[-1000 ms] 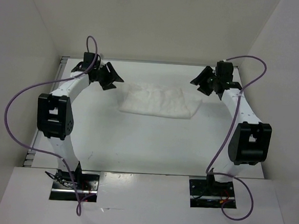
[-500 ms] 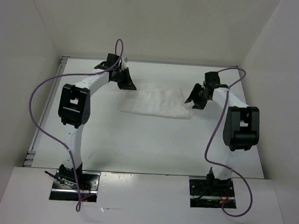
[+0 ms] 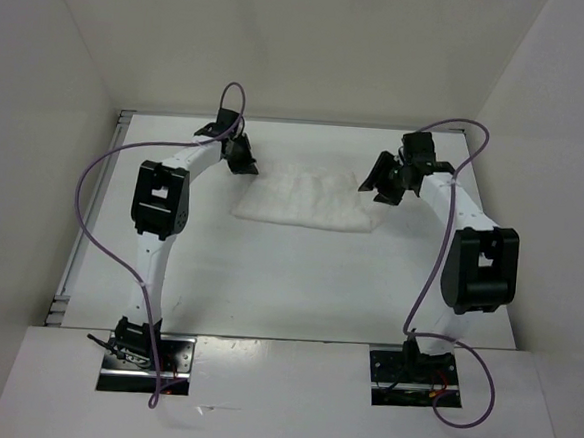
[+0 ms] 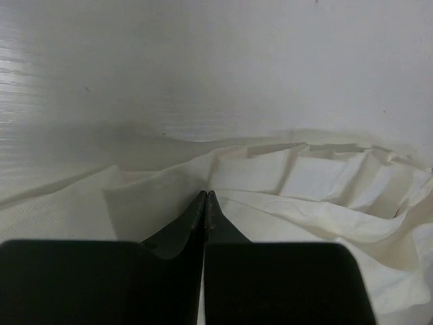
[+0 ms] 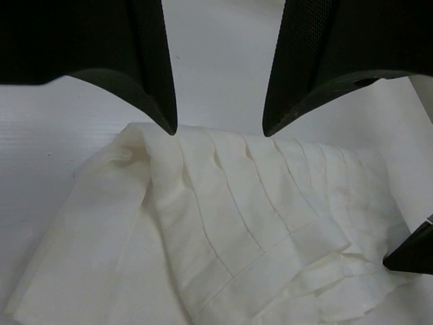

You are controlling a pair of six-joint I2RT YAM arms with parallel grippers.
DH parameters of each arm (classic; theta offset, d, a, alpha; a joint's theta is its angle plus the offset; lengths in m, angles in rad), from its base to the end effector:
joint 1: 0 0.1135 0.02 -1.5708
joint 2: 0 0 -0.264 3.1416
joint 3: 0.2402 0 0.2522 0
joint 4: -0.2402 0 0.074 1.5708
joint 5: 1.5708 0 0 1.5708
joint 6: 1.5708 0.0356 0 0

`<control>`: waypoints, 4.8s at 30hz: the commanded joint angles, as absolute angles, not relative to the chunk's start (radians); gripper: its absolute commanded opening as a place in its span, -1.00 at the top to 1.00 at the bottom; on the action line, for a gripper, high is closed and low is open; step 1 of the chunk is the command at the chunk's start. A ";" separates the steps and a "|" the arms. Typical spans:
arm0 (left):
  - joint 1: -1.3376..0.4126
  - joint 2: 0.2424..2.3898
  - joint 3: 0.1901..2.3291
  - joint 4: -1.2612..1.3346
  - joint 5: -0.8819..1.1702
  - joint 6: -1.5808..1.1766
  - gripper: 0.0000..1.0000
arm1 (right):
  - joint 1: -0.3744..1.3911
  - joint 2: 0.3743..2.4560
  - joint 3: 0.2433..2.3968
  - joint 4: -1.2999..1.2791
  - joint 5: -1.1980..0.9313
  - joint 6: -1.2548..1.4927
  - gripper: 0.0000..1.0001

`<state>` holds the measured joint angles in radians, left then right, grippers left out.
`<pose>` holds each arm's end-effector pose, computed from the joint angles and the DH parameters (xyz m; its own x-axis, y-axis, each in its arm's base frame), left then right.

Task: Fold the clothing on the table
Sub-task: Fold the skirt

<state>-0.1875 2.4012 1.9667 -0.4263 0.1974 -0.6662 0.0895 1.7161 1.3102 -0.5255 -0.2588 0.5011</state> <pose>0.5227 -0.1063 0.1603 -0.7763 -0.4695 -0.4205 -0.2180 0.8260 -0.5198 0.3694 0.0423 0.2461 -0.8155 0.3931 -0.4247 0.1748 0.8669 0.4668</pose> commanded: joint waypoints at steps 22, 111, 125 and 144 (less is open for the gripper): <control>-0.173 2.241 1.749 -0.373 0.202 -0.664 1.00 | 0.055 1.947 1.356 -0.497 -0.210 0.439 -0.71; -0.287 1.918 1.497 -0.628 0.062 -0.593 0.66 | 0.152 1.489 1.212 -0.607 -0.643 0.457 1.00; -0.262 2.022 1.362 -0.559 0.093 -0.626 0.92 | 0.152 1.526 1.272 -0.647 -0.643 0.419 1.00; -0.436 2.092 1.402 -0.492 0.291 -0.655 0.92 | 0.415 1.827 1.560 -0.618 -0.683 0.442 0.99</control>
